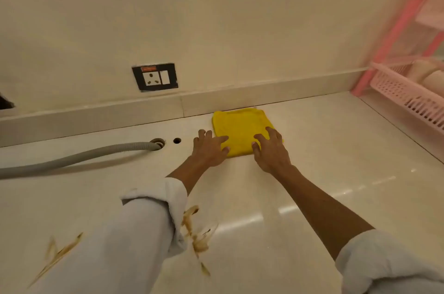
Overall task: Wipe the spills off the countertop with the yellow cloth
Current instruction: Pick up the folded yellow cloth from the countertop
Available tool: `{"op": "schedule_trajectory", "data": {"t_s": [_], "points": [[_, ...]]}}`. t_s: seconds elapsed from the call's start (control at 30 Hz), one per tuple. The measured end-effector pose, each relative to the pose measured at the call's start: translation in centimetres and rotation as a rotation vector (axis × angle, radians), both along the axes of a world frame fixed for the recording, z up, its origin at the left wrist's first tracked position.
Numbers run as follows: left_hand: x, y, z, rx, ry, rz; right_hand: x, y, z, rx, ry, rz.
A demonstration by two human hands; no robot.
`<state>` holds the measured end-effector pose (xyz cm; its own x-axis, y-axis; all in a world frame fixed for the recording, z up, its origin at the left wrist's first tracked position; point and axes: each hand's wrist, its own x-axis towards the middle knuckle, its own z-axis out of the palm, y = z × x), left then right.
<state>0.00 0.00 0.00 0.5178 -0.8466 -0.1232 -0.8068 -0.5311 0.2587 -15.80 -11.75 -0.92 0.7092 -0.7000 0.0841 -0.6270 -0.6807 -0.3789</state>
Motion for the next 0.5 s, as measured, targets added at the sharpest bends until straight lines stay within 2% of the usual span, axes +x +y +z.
{"op": "schedule_trajectory", "data": {"t_s": [0.13, 0.27, 0.4, 0.5], "points": [[0.7, -2.6, -0.3, 0.120, 0.015, 0.022, 0.7, -2.6, -0.8, 0.081, 0.035, -0.066], [0.2, -4.9, -0.8, 0.140, 0.052, 0.081, 1.6, -4.8, -1.7, 0.111, 0.128, -0.089], [-0.3, -6.3, -0.8, 0.044, 0.173, 0.249, 2.3, -5.7, -1.8, 0.112, 0.148, -0.116], [-0.8, -6.7, -1.2, -0.110, 0.327, 0.339, 3.4, -5.3, -1.2, 0.194, 0.084, -0.126]]}}
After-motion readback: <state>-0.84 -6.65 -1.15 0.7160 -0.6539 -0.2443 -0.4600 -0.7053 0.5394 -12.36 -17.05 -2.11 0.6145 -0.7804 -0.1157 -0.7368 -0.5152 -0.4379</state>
